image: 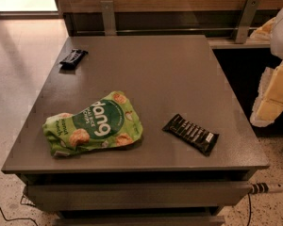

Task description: Move rxbar chocolate near rxbar blueberry

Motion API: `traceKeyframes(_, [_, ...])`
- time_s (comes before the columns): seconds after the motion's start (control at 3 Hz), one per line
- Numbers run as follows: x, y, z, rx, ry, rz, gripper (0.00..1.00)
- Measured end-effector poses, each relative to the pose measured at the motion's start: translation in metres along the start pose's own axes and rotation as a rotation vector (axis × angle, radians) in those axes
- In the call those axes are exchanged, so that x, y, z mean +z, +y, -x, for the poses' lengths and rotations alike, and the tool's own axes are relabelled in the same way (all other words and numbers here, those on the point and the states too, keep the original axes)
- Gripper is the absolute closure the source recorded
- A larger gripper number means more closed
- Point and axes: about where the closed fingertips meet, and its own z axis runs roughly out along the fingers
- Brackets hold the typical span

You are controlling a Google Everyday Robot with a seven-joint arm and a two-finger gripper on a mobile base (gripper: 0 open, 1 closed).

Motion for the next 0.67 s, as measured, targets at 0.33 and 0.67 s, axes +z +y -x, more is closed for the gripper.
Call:
traceKeyframes(0.33, [0.0000, 0.0000, 0.0000, 0.000, 0.000, 0.000, 0.00])
traceKeyframes(0.67, [0.0081, 0.0021, -0.0020, 0.053, -0.068, -0.004, 0.00])
